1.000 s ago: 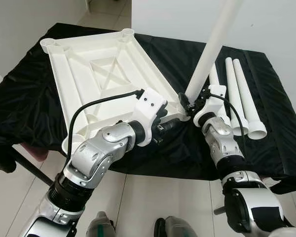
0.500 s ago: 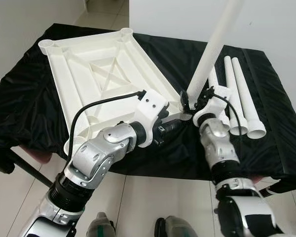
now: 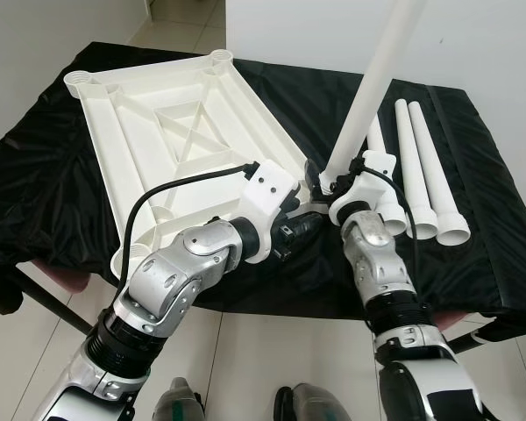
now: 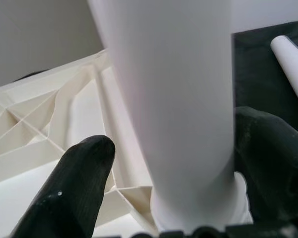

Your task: Building children table

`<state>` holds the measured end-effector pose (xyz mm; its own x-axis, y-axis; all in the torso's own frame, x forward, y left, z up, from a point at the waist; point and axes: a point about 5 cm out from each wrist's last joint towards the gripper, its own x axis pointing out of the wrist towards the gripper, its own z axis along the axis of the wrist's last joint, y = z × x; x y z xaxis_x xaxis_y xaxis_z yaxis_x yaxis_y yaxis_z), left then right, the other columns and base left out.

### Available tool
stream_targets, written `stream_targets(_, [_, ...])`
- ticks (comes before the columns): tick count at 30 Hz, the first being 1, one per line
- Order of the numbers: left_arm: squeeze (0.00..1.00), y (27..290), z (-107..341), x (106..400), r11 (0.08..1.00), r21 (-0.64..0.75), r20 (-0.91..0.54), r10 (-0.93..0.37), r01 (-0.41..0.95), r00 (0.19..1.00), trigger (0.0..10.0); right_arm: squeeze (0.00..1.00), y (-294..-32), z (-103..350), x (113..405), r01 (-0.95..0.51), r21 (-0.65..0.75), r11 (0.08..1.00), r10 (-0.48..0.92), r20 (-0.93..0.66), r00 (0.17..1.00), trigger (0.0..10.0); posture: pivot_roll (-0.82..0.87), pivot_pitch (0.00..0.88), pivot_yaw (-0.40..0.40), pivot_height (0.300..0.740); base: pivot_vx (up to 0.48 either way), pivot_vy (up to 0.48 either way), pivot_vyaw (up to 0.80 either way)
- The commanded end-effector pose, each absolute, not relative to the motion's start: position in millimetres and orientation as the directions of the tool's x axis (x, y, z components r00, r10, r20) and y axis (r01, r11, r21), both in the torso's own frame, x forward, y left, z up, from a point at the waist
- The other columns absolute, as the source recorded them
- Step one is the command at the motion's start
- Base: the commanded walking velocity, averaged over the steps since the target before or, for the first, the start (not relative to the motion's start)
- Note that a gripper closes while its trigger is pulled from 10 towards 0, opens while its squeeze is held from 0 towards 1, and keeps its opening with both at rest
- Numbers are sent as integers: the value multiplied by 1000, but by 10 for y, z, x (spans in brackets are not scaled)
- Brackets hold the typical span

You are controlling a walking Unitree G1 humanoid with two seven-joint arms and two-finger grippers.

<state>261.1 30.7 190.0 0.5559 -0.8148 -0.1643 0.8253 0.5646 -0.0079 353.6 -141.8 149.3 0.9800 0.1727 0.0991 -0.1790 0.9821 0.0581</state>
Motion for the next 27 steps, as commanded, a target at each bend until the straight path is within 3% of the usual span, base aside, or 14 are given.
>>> stream_targets(1, [0,272,1896,2552,494,-15,-160,-859,869,486,10000,0,-1543,1499,3580,-215,60,975,210,82,974,10000,-18,0,-46,740,0,0,0])
stream_targets(13, [0,280,1910,2551,501,-17,-154,-856,865,493,10000,0,-1705,1400,3643,-494,-15,869,494,-2,869,10000,-10,0,-46,740,0,0,0])
stream_targets(27, [0,303,1920,2544,507,-16,-155,-853,862,499,10000,0,-1678,1395,3730,-495,-18,869,495,-11,869,10000,6,4,-39,740,0,0,0])
